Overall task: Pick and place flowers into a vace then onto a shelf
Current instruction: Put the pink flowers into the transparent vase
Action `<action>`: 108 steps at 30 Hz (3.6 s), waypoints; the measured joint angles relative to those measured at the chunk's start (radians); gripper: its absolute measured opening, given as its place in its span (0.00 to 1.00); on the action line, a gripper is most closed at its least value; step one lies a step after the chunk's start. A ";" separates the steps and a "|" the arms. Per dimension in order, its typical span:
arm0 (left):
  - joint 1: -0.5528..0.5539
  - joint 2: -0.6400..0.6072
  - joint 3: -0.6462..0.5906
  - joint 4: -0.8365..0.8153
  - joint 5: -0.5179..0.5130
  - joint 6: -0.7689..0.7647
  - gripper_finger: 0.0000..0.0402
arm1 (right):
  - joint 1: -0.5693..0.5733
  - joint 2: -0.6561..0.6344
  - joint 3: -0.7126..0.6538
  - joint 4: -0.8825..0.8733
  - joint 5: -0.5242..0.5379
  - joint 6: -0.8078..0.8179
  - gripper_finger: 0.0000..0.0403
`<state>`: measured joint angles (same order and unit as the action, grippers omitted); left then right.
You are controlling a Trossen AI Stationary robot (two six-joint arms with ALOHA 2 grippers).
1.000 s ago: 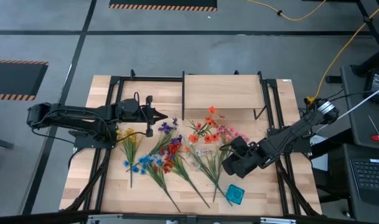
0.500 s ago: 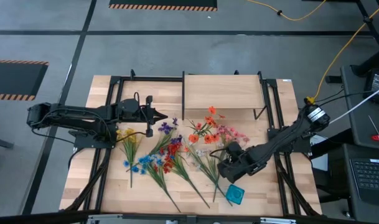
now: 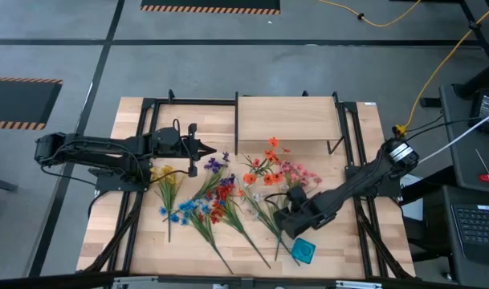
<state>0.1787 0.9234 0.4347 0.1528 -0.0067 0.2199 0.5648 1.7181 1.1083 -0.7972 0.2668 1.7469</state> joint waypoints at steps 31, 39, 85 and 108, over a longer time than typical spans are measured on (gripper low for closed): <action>0.000 0.000 0.000 0.000 0.000 0.002 0.01 | -0.027 0.076 -0.004 0.077 -0.008 0.101 0.59; 0.000 0.000 0.000 0.000 0.000 0.002 0.01 | -0.027 0.077 -0.061 0.136 -0.007 0.134 0.59; 0.000 0.000 0.000 -0.007 0.000 0.002 0.02 | -0.055 0.112 -0.067 0.086 -0.029 0.108 0.03; 0.000 0.000 0.000 -0.016 0.000 0.002 0.01 | -0.056 0.049 -0.067 -0.010 0.058 0.113 0.01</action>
<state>0.1786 0.9234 0.4347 0.1364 -0.0068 0.2221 0.5085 1.7671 1.0409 -0.8070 0.3253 1.8602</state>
